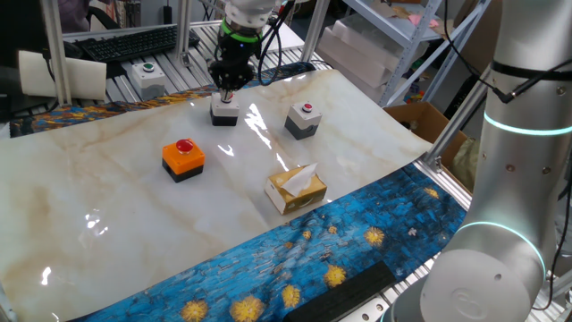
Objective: Press three buttons from left to right in sequence
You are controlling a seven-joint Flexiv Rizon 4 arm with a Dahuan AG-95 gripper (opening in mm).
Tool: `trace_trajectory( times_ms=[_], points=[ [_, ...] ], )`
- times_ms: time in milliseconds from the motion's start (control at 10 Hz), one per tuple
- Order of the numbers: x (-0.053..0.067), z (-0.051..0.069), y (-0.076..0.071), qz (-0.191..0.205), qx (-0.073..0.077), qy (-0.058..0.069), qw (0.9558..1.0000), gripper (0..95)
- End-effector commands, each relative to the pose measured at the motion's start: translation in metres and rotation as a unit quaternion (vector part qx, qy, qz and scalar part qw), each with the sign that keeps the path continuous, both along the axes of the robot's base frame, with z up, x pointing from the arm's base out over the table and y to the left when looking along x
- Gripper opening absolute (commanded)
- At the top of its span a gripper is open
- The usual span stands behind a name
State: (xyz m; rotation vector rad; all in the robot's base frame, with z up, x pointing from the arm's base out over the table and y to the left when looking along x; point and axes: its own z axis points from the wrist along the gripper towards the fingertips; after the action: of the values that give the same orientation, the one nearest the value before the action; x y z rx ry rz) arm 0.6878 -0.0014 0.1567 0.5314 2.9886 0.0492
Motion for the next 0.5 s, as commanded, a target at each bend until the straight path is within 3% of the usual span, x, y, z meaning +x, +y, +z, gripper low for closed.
trace_trajectory(
  times_ms=[100,200,400,500],
  points=[
    [0.0007,0.0007,0.0004,-0.004,0.001,0.003,1.0,0.0],
    [0.0007,0.0007,0.0004,-0.013,0.002,0.003,0.9999,0.0],
    [0.0007,0.0007,0.0004,0.008,-0.008,0.002,0.9999,0.0],
    [0.0007,0.0007,0.0004,0.03,-0.026,0.0,0.9992,0.0]
  ],
)
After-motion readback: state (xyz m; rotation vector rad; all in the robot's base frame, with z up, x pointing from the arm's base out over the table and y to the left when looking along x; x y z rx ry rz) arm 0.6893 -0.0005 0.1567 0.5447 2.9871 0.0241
